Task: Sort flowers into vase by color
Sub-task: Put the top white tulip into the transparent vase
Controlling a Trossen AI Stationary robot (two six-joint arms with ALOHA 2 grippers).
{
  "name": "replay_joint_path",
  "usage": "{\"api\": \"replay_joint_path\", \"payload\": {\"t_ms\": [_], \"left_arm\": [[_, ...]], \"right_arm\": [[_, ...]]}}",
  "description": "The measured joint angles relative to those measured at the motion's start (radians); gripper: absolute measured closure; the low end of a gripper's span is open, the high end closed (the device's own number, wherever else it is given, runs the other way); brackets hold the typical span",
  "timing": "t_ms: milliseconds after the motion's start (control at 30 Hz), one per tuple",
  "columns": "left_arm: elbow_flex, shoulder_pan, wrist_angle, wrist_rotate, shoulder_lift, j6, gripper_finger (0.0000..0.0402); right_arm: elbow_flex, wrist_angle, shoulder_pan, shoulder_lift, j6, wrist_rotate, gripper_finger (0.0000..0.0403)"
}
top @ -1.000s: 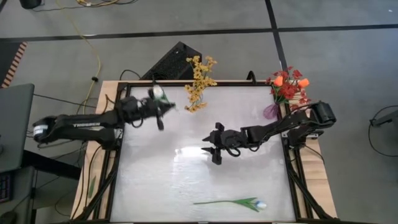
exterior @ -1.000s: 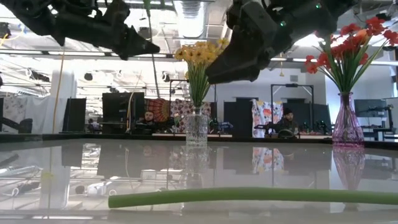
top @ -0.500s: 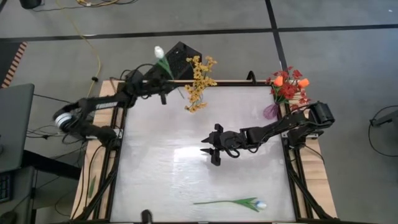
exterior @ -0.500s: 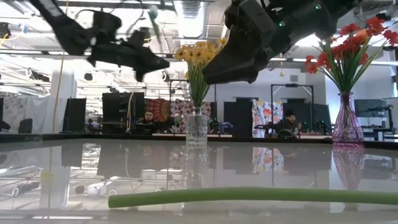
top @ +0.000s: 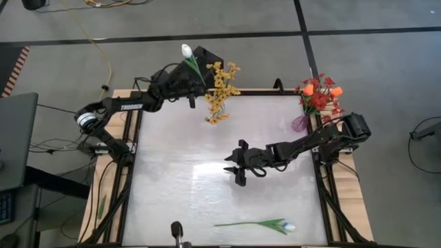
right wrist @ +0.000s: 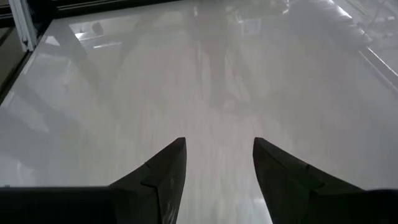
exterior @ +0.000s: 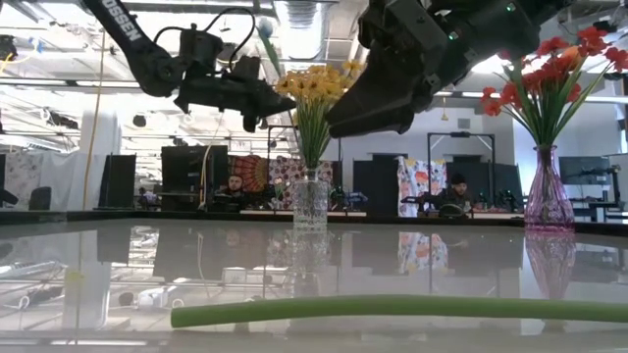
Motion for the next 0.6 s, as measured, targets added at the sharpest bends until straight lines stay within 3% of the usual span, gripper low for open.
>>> {"api": "replay_joint_path", "payload": {"t_ms": [600], "left_arm": [[0.002, -0.017, 0.002, -0.088, -0.001, 0.045, 0.0401]], "right_arm": [[0.0, 0.003, -0.002, 0.0, -0.008, 0.0, 0.0193]]}}
